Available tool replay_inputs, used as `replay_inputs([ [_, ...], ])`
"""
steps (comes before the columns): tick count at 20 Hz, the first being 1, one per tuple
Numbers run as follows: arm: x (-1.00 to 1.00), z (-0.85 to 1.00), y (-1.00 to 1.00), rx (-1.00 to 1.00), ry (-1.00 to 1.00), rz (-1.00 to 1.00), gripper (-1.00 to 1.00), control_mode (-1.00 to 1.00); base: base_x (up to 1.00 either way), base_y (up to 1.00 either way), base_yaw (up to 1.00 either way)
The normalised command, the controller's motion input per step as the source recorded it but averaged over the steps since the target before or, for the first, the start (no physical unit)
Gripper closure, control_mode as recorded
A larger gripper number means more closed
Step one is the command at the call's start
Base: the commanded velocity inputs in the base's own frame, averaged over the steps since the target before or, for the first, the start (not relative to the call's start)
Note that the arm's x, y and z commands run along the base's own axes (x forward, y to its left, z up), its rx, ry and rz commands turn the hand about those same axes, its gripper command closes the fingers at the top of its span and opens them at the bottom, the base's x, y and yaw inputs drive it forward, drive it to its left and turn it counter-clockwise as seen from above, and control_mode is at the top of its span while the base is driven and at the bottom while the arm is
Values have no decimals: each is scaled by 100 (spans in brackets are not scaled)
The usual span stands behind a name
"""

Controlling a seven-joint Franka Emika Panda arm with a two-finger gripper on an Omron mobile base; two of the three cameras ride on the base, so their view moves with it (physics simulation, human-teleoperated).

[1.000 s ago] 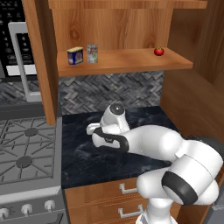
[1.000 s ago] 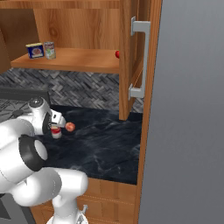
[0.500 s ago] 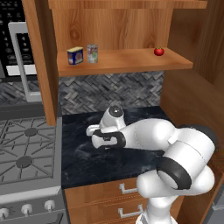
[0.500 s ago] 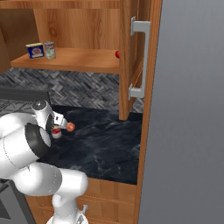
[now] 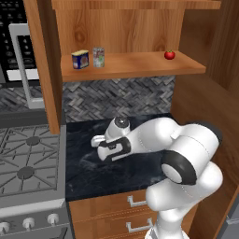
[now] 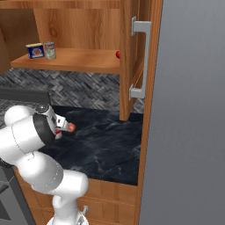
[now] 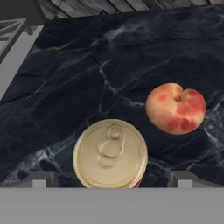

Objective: Pick the cans from the counter and place them in their designated side in the cabinet.

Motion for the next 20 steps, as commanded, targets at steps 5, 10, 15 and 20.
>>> replay_inputs([
  [5, 18, -19, 7, 0, 0, 0, -100, -100, 0, 0, 0],
  [10, 17, -18, 7, 0, 0, 0, 100, -100, 0, 0, 0],
  [15, 9, -8, 5, 0, 0, 0, 100, -100, 0, 0, 0],
  [20, -3, 4, 0, 0, 0, -1, 100, -100, 0, 0, 0],
])
